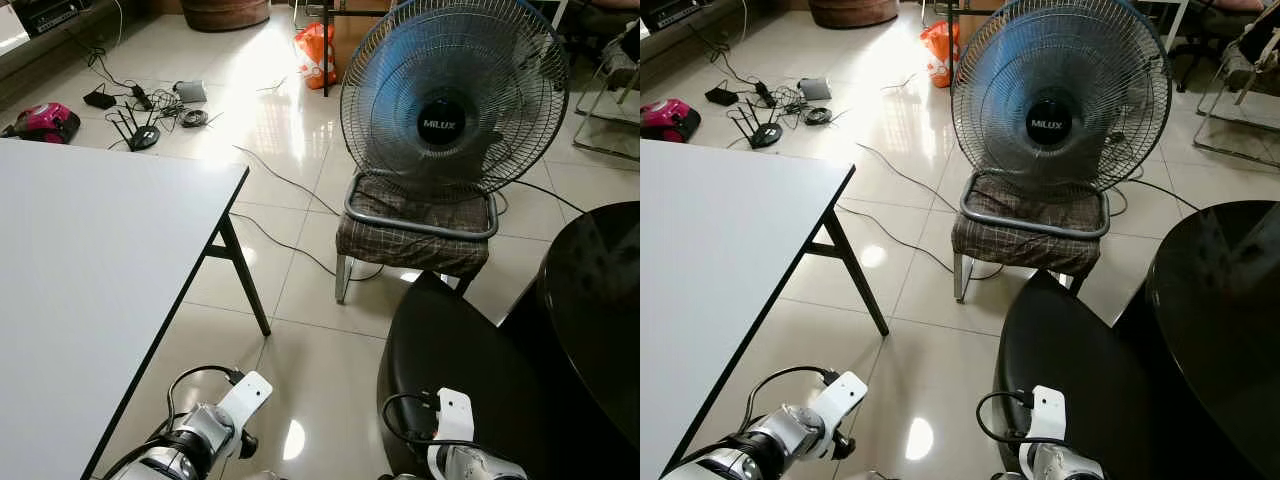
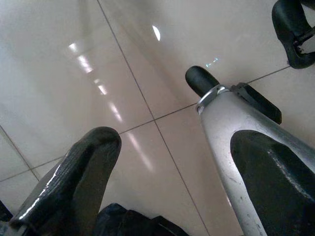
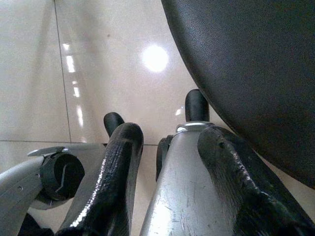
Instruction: Setting the table
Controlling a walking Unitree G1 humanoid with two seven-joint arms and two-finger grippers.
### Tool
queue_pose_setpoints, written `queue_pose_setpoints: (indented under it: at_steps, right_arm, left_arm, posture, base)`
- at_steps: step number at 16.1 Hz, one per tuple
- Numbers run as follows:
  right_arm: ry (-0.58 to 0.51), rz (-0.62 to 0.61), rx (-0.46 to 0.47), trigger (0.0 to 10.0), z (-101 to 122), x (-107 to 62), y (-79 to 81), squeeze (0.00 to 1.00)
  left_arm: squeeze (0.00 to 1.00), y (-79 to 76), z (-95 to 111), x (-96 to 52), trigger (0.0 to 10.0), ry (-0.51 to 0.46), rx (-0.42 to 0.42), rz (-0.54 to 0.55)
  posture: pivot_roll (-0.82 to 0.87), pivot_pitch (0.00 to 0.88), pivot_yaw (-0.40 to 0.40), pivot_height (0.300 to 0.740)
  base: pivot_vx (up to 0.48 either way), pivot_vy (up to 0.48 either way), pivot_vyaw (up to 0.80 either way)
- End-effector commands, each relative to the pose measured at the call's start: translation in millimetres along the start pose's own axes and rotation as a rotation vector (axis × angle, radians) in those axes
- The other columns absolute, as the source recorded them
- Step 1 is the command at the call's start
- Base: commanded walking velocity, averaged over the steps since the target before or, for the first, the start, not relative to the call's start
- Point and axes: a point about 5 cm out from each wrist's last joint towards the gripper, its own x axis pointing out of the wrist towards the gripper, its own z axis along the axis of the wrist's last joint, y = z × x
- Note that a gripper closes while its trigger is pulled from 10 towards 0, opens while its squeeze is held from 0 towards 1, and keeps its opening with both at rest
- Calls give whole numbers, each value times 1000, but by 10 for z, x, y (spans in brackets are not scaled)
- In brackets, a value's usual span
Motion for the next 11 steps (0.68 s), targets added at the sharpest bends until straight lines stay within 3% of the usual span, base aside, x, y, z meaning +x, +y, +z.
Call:
queue_pose_setpoints:
  at_steps: [1,6,8,9,10,11]
  right_arm:
    - [-152,-47,-70,10000,315,-23,-74,0]
    - [-182,-44,-60,10000,353,-27,-74,0]
    - [-203,-44,-57,10000,374,-30,-75,0]
    - [-255,-42,-32,10000,451,-46,-90,0]
    - [-279,-43,-35,10000,489,-55,-98,224]
    - [-362,-34,-19,10000,594,-87,-105,1000]
  left_arm:
    - [0,4,-172,16,10000,-41,-210,88]
    - [0,19,-142,13,10000,-70,-233,97]
    - [0,76,-14,-4,10000,-159,-243,128]
    - [0,153,224,-49,10000,-273,-164,124]
    - [0,156,305,-65,10000,-309,-135,104]
    - [1000,116,501,-113,10000,-413,-33,30]
  posture:
    - [20,89,-48,740]
    - [21,87,-48,740]
    - [19,86,-47,740]
    - [21,84,-50,740]
    - [21,84,-50,740]
    - [17,82,-49,740]
  base:
    - [0,0,0]
    - [0,0,0]
    - [0,0,0]
    - [0,0,0]
    - [0,0,0]
    - [0,0,0]
